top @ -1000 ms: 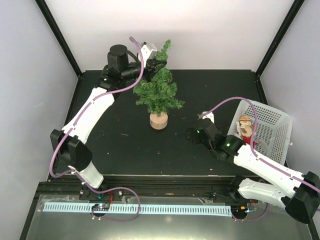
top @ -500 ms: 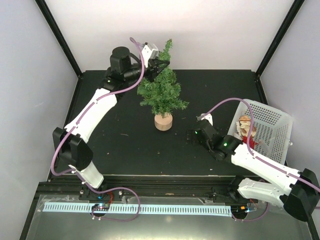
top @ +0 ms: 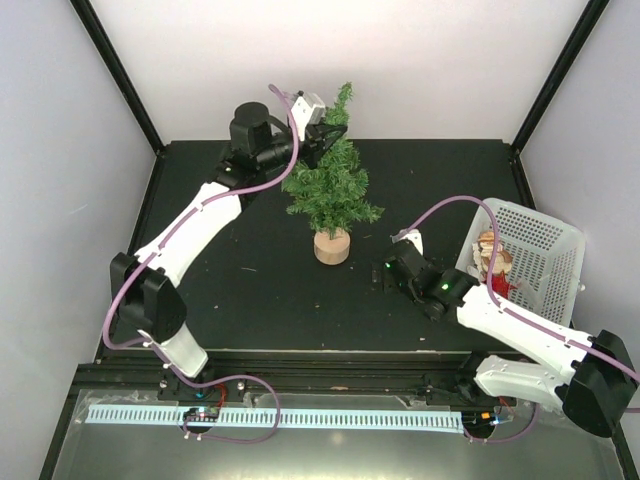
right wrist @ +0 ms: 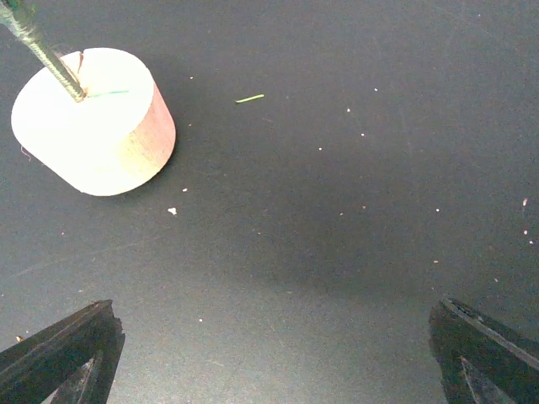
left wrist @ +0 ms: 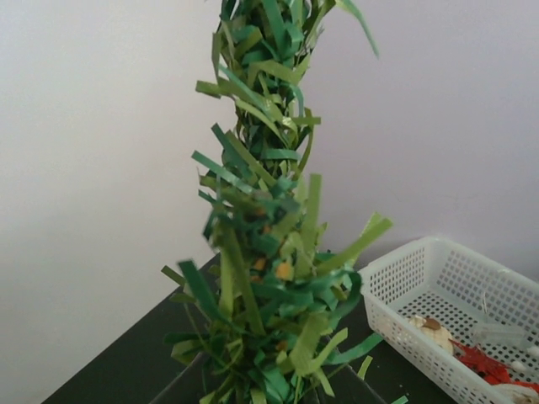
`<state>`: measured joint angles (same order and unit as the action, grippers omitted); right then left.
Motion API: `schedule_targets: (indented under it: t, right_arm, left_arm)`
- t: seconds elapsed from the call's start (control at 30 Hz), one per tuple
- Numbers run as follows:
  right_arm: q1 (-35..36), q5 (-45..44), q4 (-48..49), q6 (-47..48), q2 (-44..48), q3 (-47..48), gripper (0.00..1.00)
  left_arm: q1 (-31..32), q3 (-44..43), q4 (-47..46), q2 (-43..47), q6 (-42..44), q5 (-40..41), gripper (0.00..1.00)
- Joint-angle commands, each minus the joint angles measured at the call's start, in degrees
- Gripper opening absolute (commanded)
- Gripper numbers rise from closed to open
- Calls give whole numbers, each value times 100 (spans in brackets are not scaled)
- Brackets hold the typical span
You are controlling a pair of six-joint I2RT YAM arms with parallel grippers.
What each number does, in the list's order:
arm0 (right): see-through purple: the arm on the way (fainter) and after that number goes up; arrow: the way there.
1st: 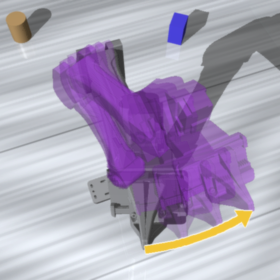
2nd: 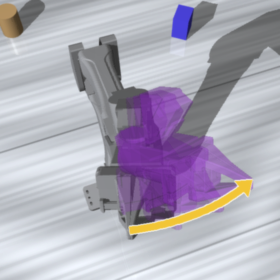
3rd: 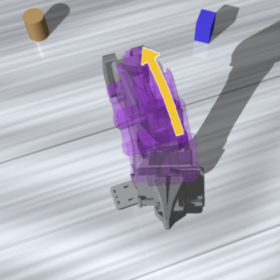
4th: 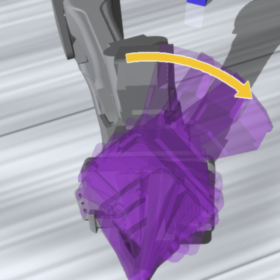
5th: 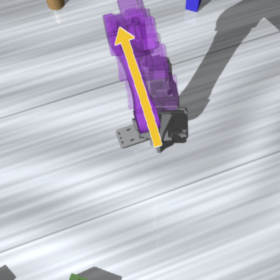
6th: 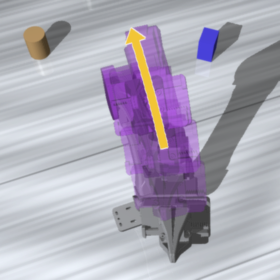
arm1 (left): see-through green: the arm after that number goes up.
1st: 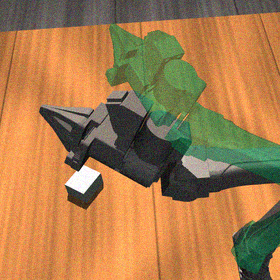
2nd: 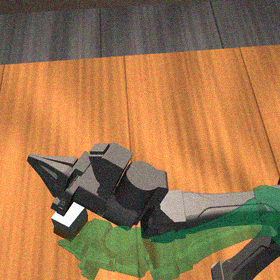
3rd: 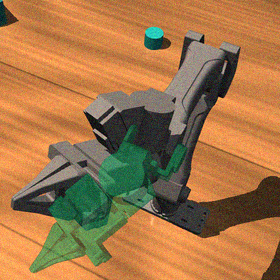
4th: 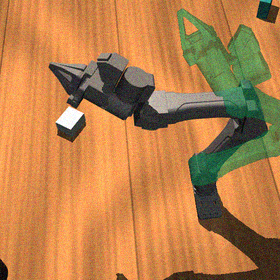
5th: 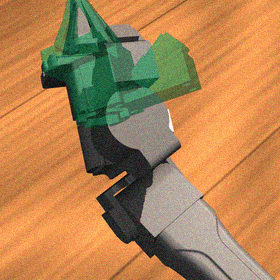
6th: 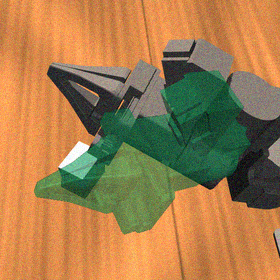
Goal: Decorate the small christmas tree
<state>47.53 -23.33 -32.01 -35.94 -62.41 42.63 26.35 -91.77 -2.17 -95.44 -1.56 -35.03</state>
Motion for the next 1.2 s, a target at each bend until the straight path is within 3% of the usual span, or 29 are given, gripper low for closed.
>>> schedule_targets:
  t: [0.0,0.2,0.53,0.67,1.17]
  right_arm:
    - [19,-53,64,-79,-46,106,100]
    - [18,-86,16,-70,-64,204,100]
    - [13,-107,-258,-151,240,220,100]
    - [12,-136,-388,-230,413,215,100]
    - [19,-376,-798,-455,691,395,100]
  left_arm:
    - [35,427,-434,339,24,115,6]
    - [74,1097,-493,780,172,129,23]
    - [267,1960,-468,1510,416,293,81]
    - [287,2196,-287,1772,679,500,99]
    - [213,2765,338,2371,1202,1367,99]
